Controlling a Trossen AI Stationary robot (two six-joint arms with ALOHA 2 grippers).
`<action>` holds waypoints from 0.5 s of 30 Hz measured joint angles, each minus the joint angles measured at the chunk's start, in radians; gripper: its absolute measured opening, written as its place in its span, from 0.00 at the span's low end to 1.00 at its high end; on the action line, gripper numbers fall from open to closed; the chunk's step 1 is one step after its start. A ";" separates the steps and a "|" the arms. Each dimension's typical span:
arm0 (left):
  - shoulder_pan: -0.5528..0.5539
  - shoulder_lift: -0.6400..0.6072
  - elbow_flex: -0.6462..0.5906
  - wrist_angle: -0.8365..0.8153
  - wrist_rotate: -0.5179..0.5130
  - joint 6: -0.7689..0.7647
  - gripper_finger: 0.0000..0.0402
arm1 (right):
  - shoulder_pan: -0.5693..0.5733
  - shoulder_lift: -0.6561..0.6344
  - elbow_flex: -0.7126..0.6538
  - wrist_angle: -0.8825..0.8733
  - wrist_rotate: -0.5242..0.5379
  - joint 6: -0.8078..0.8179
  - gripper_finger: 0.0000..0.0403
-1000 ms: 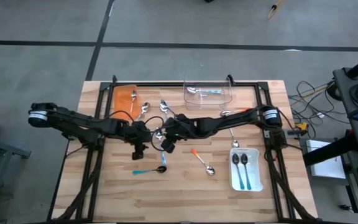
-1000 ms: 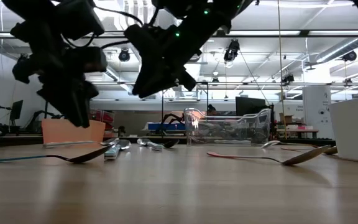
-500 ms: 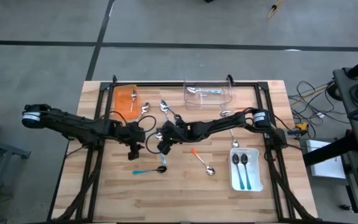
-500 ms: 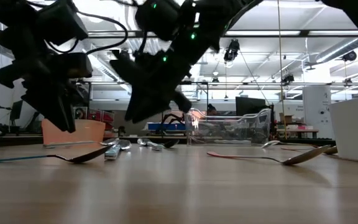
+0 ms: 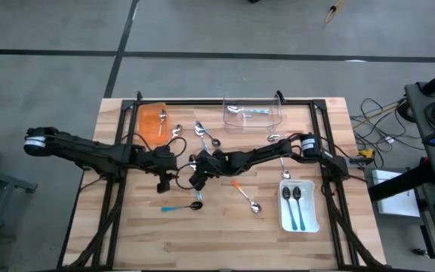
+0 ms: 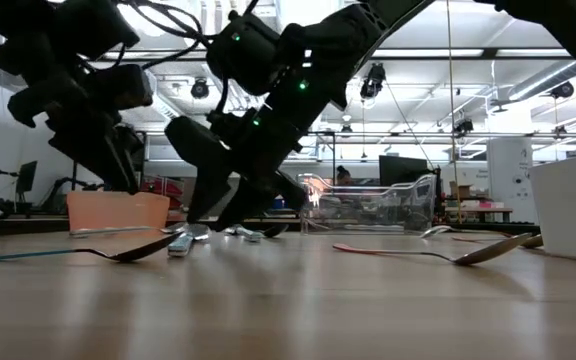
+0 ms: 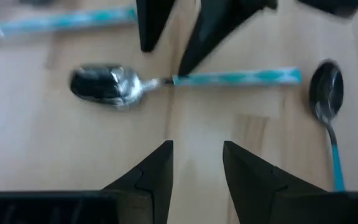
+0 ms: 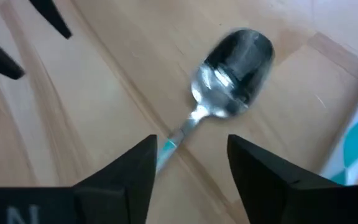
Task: Sort silverware by color (type)
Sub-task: Put the blue patterned spoon into the transparent bin
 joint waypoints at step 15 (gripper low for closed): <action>0.000 -0.077 0.057 0.026 -0.077 0.128 0.30 | 0.013 0.000 0.000 0.039 0.005 -0.007 0.51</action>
